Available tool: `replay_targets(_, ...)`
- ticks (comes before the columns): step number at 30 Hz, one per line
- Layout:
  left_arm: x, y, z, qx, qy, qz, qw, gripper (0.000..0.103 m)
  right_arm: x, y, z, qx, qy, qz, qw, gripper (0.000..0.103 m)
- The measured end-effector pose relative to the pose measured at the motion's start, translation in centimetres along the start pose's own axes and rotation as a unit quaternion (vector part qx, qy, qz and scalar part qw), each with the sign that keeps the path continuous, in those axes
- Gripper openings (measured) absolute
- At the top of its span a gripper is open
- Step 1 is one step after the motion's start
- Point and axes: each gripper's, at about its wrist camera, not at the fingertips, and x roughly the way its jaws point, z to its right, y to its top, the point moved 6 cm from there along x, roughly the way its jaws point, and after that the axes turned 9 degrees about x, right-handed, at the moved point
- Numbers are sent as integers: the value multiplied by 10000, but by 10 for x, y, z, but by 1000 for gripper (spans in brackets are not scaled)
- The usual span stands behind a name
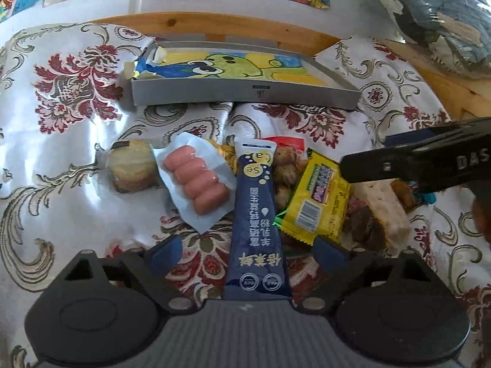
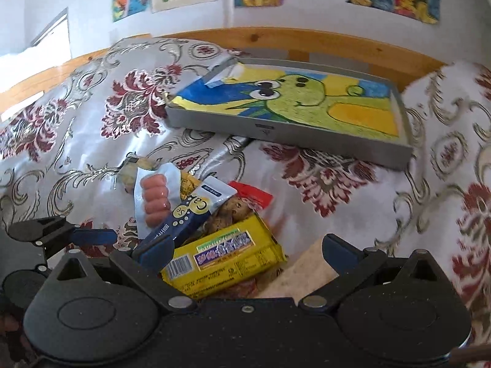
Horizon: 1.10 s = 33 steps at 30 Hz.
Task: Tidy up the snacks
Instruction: 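Lower the left tool onto the navy stick pack while the right tool approaches the yellow biscuit pack, then close the left tool on the navy stick pack while the right tool grasps the yellow biscuit pack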
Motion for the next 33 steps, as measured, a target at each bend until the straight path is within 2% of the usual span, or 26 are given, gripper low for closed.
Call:
replay_targets(3, 2, 1, 3, 81, -108, 4, 9999, 87, 6, 3, 1, -179, 62, -33, 9998, 102)
replay_targets(6, 5, -1, 6, 159, -211, -74, 9996, 76, 9, 3, 2, -301, 148, -108, 9994, 102)
replay_targets(8, 7, -2, 6, 140, -196, -151, 9996, 64, 11, 1, 3, -406, 204, -190, 9988, 102)
replay_targets(13, 6, -4, -4, -128, -88, -199, 9997, 43, 18, -5, -1, -705, 192, -315, 9968, 102)
replay_targets(22, -3, -7, -19, -538, 247, -263, 9979, 40, 24, -12, -7, -857, 235, -440, 9951, 102)
replay_targets(26, -7, -10, -24, -630, 445, -273, 9966, 40, 32, -16, -13, -1119, 291, -480, 9921, 102)
replay_targets(33, -5, -12, -28, -654, 441, -286, 9965, 40, 42, -21, -23, -1491, 465, -537, 9863, 102)
